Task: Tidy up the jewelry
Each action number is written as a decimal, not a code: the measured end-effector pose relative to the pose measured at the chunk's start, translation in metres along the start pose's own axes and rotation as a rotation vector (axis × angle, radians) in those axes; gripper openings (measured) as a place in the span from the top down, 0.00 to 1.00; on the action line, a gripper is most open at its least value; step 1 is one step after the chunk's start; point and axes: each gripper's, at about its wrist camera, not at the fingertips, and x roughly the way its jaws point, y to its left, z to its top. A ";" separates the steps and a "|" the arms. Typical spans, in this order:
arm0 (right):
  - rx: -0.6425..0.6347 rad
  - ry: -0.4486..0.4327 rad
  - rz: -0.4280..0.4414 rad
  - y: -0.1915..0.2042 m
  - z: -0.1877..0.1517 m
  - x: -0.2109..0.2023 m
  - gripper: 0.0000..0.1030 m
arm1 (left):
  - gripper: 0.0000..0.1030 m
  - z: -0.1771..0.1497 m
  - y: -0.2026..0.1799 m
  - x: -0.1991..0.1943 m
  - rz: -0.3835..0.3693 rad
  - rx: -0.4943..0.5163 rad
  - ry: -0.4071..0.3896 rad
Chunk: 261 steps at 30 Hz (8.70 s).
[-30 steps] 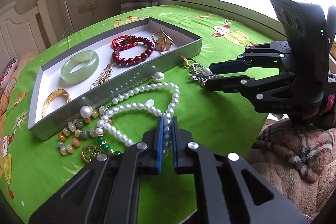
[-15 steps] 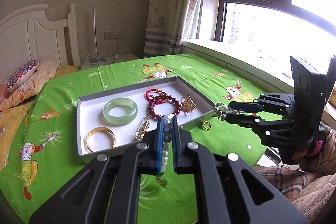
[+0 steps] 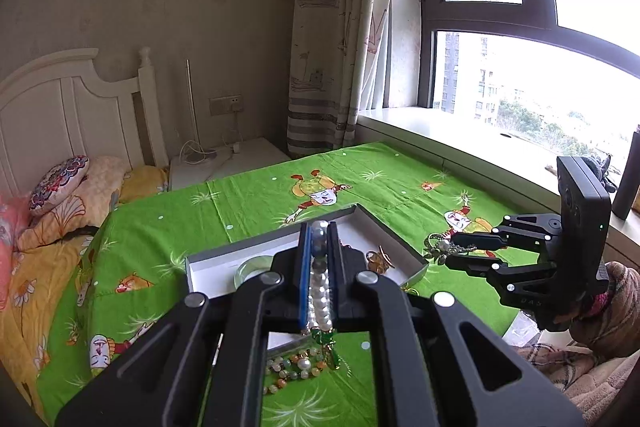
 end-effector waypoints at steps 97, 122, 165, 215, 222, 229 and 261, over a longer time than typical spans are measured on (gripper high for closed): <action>0.098 0.330 -0.076 0.001 -0.042 0.085 0.65 | 0.22 -0.141 0.046 0.070 0.229 -0.195 0.376; 0.121 0.297 -0.050 -0.005 -0.047 0.077 0.79 | 1.00 -0.110 -0.003 0.036 0.012 -0.069 0.213; 0.172 0.225 -0.034 -0.018 -0.036 0.054 0.79 | 0.84 -0.086 -0.030 0.046 0.020 0.057 0.164; 0.110 0.169 -0.002 -0.005 -0.007 0.047 0.79 | 0.91 -0.051 -0.027 0.046 0.037 0.116 0.137; 0.076 0.160 -0.007 -0.003 0.007 0.058 0.79 | 0.91 -0.033 -0.028 0.061 0.035 0.137 0.136; 0.078 0.161 -0.020 -0.019 0.028 0.082 0.79 | 0.91 -0.017 -0.025 0.085 0.031 0.144 0.154; 0.209 0.119 -0.069 -0.073 0.038 0.088 0.23 | 0.02 -0.044 0.023 0.078 0.254 -0.013 0.096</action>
